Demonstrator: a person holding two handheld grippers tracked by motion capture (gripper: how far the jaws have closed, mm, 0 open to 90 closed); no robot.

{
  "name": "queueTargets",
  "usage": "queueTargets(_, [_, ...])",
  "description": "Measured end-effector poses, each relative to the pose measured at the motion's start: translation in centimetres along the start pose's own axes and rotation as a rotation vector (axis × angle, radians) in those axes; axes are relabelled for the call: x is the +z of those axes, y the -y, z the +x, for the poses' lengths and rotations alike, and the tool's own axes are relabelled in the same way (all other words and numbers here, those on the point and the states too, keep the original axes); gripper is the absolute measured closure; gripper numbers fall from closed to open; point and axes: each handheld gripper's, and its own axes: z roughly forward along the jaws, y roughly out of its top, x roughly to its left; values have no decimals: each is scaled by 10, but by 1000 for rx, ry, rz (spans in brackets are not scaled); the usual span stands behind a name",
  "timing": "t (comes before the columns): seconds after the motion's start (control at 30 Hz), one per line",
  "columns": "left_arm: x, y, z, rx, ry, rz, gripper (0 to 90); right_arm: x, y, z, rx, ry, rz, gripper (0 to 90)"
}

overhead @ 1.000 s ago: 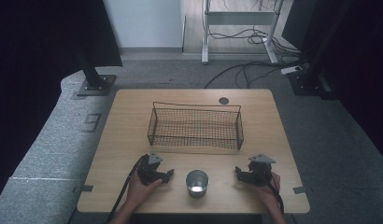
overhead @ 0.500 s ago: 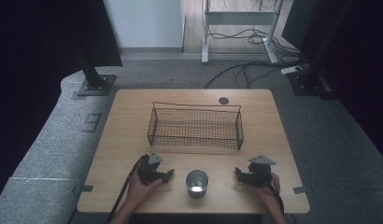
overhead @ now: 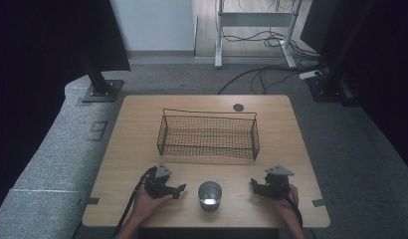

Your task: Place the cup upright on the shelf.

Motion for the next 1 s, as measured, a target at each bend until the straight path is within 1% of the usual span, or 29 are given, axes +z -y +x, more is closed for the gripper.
queueTargets(0.03, [0,0,0,0,0,0,94,0,0,0,0,0,0,168])
queueTargets(0.07, [-6,-2,-2,-4,12,-18,95,0,0,0,1,1,0,169])
queueTargets(0.1, [-9,-2,-3,-6,18,-29,95,0,0,0,1,1,0,169])
queueTargets(0.17, [-13,-3,-6,-3,36,-44,96,0,0,-1,3,4,0,168])
queueTargets(0.2, [-13,-3,-6,-3,36,-44,96,0,0,-1,3,4,0,168])
queueTargets(0.23, [-17,-5,-9,0,55,-59,96,0,0,-1,4,6,-1,166])
queueTargets(0.33, [-22,-7,-15,10,87,-76,91,0,0,-1,5,6,0,160])
queueTargets(0.37, [-22,-7,-15,10,87,-76,80,0,0,-1,5,6,0,160])
queueTargets(0.43, [-28,-9,-21,16,120,-99,75,0,0,-1,2,5,0,160])
queueTargets(0.47, [-28,-9,-21,16,120,-99,73,0,0,-1,2,5,0,160])
queueTargets(0.5, [-32,-10,-26,25,138,-111,73,0,0,-2,1,4,0,160])
queueTargets(0.53, [-32,-10,-26,25,138,-111,72,0,0,-2,1,4,0,160])
queueTargets(0.57, [-35,-11,-30,35,145,-121,72,0,0,-2,1,3,0,160])
queueTargets(0.6, [-35,-11,-30,35,145,-121,72,0,0,-2,1,3,0,160])
queueTargets(0.63, [-37,-11,-34,44,150,-126,72,0,0,-2,4,4,0,160])
queueTargets(0.7, [-38,-12,-36,53,149,-128,73,0,0,-2,8,5,1,160])
queueTargets(1.0, [-39,-12,-44,61,172,-135,72,0,0,-3,11,12,0,160])
